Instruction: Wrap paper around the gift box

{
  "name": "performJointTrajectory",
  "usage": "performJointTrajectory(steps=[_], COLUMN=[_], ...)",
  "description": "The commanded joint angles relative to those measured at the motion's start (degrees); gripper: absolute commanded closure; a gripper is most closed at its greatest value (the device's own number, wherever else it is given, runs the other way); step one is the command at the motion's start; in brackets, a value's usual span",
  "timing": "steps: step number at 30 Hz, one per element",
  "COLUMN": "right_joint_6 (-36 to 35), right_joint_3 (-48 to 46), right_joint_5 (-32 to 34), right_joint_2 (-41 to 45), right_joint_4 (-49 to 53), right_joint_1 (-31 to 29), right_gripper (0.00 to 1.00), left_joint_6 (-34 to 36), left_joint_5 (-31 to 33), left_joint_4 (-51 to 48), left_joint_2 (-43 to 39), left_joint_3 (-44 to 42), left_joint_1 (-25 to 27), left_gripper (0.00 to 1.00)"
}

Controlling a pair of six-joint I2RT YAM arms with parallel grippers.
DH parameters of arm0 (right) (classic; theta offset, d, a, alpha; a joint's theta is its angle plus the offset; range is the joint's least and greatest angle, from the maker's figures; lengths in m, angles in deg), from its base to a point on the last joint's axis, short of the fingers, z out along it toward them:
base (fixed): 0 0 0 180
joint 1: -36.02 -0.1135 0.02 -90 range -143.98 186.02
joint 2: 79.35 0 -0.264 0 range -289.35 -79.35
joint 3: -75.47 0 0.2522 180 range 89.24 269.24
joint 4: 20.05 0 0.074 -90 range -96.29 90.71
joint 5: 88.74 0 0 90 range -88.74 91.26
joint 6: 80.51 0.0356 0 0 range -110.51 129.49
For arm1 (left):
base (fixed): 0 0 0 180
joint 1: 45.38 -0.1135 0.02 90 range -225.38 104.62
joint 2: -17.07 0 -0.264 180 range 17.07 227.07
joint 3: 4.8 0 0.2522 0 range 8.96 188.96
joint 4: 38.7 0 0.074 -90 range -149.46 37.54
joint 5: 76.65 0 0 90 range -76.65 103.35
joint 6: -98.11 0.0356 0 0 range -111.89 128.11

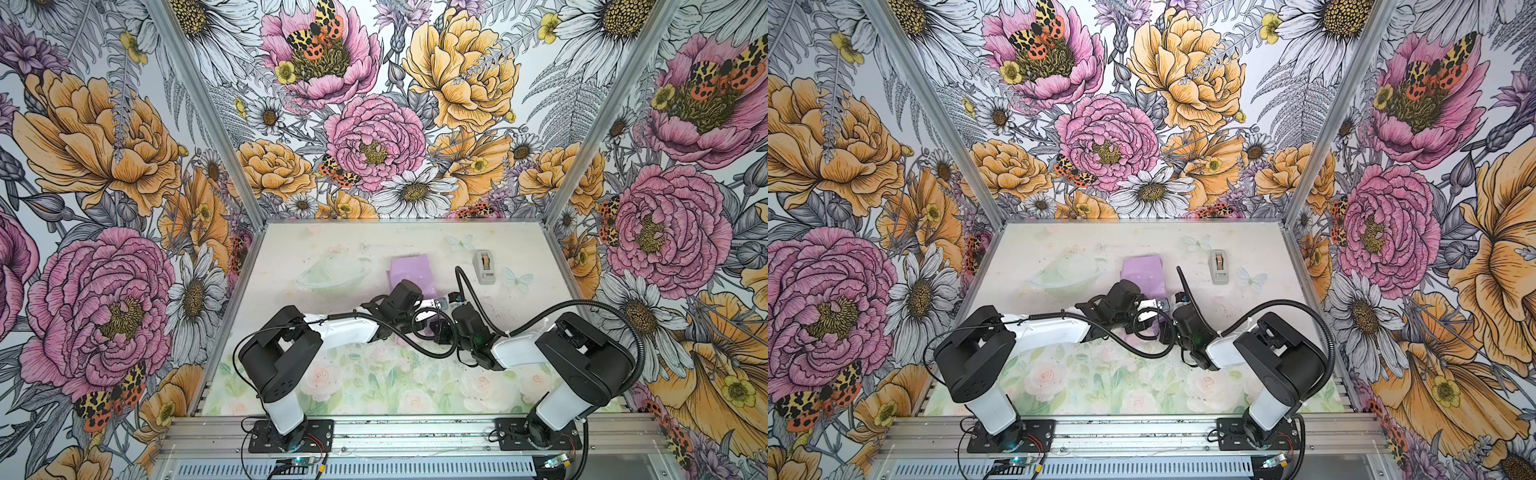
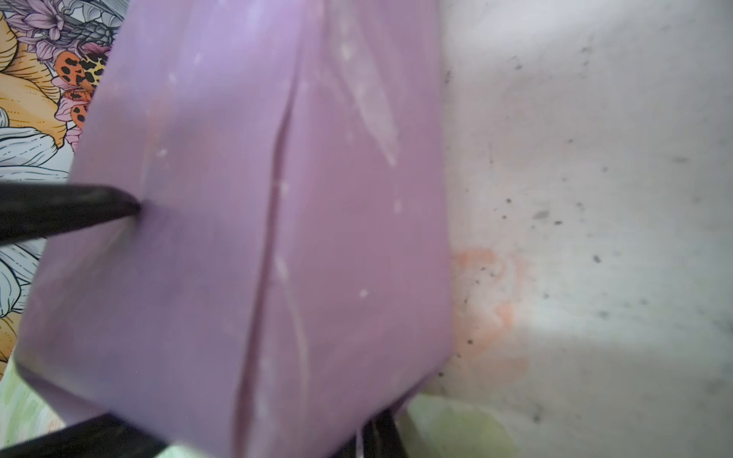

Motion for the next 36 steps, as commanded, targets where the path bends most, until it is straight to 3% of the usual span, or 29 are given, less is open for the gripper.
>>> performJointTrajectory(steps=[1, 11, 21, 36], right_joint_6=[0.9, 2.0, 2.8, 1.0], right_joint_3=[0.5, 2.8, 0.8, -3.2], right_joint_5=[0.9, 0.8, 1.8, -6.5], right_joint_2=[0.4, -3.0, -1.4, 3.8], right_joint_4=[-0.6, -2.7, -1.0, 2.5], right_joint_1=[0.1, -2.6, -0.4, -2.0], right_gripper=[0.91, 0.91, 0.90, 0.91], left_joint_6=[-0.3, -0.4, -0.4, -0.7], left_joint_5=[-2.6, -2.8, -2.6, -2.6], left_joint_4=[-0.8, -0.7, -0.7, -0.5], left_joint_2=[-0.9, -0.7, -0.9, -1.1], left_joint_3=[-1.1, -1.0, -1.2, -1.0], left_joint_1=[0.3, 0.3, 0.3, 0.2], left_gripper=[0.48, 0.48, 0.48, 0.48])
